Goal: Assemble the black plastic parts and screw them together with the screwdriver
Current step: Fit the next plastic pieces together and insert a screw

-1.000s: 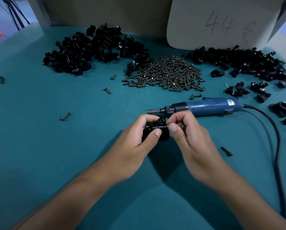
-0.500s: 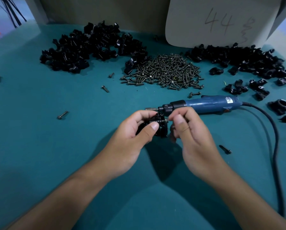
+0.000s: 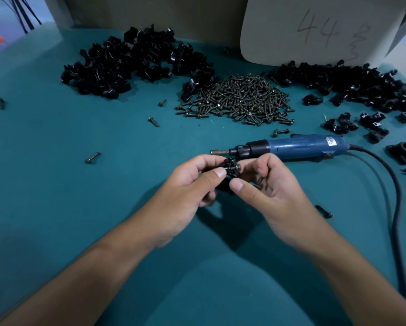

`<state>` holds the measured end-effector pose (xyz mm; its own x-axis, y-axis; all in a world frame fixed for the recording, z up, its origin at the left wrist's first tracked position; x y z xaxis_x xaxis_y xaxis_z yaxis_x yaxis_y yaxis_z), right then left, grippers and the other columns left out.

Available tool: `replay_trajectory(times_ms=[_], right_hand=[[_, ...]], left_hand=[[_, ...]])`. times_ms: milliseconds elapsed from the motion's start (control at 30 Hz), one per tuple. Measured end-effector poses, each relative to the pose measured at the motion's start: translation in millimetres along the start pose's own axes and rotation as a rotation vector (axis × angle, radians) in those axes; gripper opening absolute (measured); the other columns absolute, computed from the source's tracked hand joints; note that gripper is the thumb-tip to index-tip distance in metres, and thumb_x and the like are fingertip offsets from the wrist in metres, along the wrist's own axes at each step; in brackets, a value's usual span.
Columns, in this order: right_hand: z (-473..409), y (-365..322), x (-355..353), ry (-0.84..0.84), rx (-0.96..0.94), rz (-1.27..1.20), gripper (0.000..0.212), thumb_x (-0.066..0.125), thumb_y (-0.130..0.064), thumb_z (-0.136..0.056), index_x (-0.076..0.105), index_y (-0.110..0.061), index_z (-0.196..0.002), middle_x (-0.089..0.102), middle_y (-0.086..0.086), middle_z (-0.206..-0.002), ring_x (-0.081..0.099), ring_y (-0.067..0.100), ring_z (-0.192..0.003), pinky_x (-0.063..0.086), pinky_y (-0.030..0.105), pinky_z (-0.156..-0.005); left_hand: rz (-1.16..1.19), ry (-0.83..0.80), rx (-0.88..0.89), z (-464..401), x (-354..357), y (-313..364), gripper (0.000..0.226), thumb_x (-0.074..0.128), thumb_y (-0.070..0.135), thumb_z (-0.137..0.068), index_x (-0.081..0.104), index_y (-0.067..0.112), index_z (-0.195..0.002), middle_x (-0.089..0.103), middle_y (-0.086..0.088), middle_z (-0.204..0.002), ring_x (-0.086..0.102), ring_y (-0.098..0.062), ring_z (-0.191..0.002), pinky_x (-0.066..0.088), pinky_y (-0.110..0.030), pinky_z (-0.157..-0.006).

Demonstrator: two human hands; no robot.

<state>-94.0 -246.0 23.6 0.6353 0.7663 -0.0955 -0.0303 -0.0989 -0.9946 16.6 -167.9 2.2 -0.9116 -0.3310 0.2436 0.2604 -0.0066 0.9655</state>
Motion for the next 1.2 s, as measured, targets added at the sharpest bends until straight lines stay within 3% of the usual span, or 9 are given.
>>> replay_trajectory(times_ms=[100, 233, 333, 433, 500, 633, 733, 933, 1200], right_hand=[[-2.2, -2.9, -2.7, 0.027, 0.007, -0.056, 0.038, 0.068, -0.027, -0.079, 0.033, -0.014, -0.087, 0.062, -0.011, -0.09, 0.053, 0.003, -0.075, 0.048, 0.021, -0.069], [-6.3, -3.1, -8.6, 0.087, -0.003, -0.201, 0.033, 0.065, -0.018, -0.077, 0.033, -0.015, -0.084, 0.065, -0.012, -0.084, 0.055, 0.003, -0.069, 0.049, 0.02, -0.066], [-6.3, -5.0, -5.0, 0.075, -0.013, -0.218, 0.032, 0.063, -0.013, -0.08, 0.032, -0.014, -0.086, 0.07, -0.01, -0.086, 0.06, 0.001, -0.067, 0.05, 0.017, -0.067], [-7.6, 0.0, -11.5, 0.131, 0.016, -0.242, 0.033, 0.067, -0.021, -0.079, 0.036, -0.014, -0.086, 0.067, -0.002, -0.096, 0.058, 0.009, -0.071, 0.051, 0.025, -0.07], [-8.8, 6.7, -16.1, 0.156, 0.053, -0.278, 0.036, 0.072, -0.025, -0.082, 0.039, -0.014, -0.086, 0.064, 0.004, -0.102, 0.057, 0.014, -0.078, 0.048, 0.029, -0.073], [-9.1, 15.3, -9.6, 0.108, 0.097, -0.355, 0.033, 0.071, -0.023, -0.084, 0.038, -0.016, -0.084, 0.07, -0.003, -0.095, 0.062, 0.009, -0.082, 0.05, 0.024, -0.069], [-7.0, 13.2, -4.0, 0.069, 0.107, -0.455, 0.04, 0.073, -0.024, -0.086, 0.034, -0.017, -0.083, 0.073, -0.007, -0.085, 0.065, 0.006, -0.076, 0.052, 0.022, -0.068], [-2.4, 6.9, 1.0, 0.071, 0.119, -0.536, 0.04, 0.072, -0.015, -0.076, 0.032, -0.018, -0.083, 0.069, -0.005, -0.078, 0.067, 0.008, -0.067, 0.054, 0.019, -0.065], [-0.7, 0.6, 7.4, 0.018, 0.08, -0.579, 0.04, 0.071, -0.009, -0.077, 0.032, -0.017, -0.082, 0.071, 0.003, -0.086, 0.07, 0.015, -0.073, 0.057, 0.024, -0.072]], left_hand=[[0.142, -0.024, -0.02, 0.7, -0.7, 0.1, 0.027, 0.054, 0.019, -0.086, 0.077, 0.02, -0.101, 0.068, 0.002, -0.091, 0.054, -0.006, -0.065, 0.039, -0.02, -0.059], [0.108, -0.035, 0.039, 0.6, 1.1, 9.9, 0.036, 0.063, 0.019, -0.094, 0.059, 0.014, -0.129, 0.069, -0.001, -0.101, 0.063, -0.009, -0.073, 0.042, -0.018, -0.055], [0.014, -0.014, 0.099, 1.0, 2.5, 13.2, 0.041, 0.058, 0.027, -0.098, 0.049, 0.017, -0.137, 0.068, -0.004, -0.105, 0.062, -0.011, -0.075, 0.044, -0.019, -0.057], [-0.033, -0.039, 0.155, 2.4, 5.3, 12.8, 0.048, 0.065, 0.016, -0.089, 0.048, 0.02, -0.134, 0.07, 0.008, -0.109, 0.064, -0.011, -0.085, 0.051, -0.021, -0.068], [-0.194, -0.021, 0.239, 4.5, 4.2, 14.5, 0.055, 0.072, 0.008, -0.084, 0.05, 0.024, -0.132, 0.068, 0.015, -0.117, 0.068, -0.009, -0.093, 0.056, -0.024, -0.083], [-0.515, 0.124, 0.404, 10.2, -4.3, 25.9, 0.04, 0.073, 0.028, -0.09, 0.061, 0.027, -0.128, 0.071, 0.016, -0.121, 0.069, -0.011, -0.112, 0.054, -0.035, -0.098], [-0.62, 0.149, 0.446, 9.6, -6.8, 27.7, 0.042, 0.067, 0.033, -0.094, 0.059, 0.028, -0.135, 0.068, 0.019, -0.125, 0.064, -0.005, -0.119, 0.05, -0.029, -0.102], [-0.517, 0.102, 0.474, 11.1, 0.6, 26.0, 0.054, 0.074, 0.037, -0.087, 0.054, 0.025, -0.135, 0.06, 0.012, -0.136, 0.058, -0.017, -0.129, 0.047, -0.029, -0.106], [-0.43, 0.132, 0.578, 15.1, -3.2, 38.4, 0.05, 0.083, 0.03, -0.081, 0.063, 0.026, -0.127, 0.068, 0.01, -0.128, 0.065, -0.019, -0.12, 0.05, -0.028, -0.101]])
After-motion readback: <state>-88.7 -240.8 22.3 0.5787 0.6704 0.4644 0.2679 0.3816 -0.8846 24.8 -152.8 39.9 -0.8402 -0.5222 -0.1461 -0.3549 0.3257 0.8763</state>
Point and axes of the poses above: each hand's wrist, its own z-axis away from the middle knuckle, its own x-axis out of the palm, y = z × x, the point moved 8 cm from there along -z, towards the middle knuckle
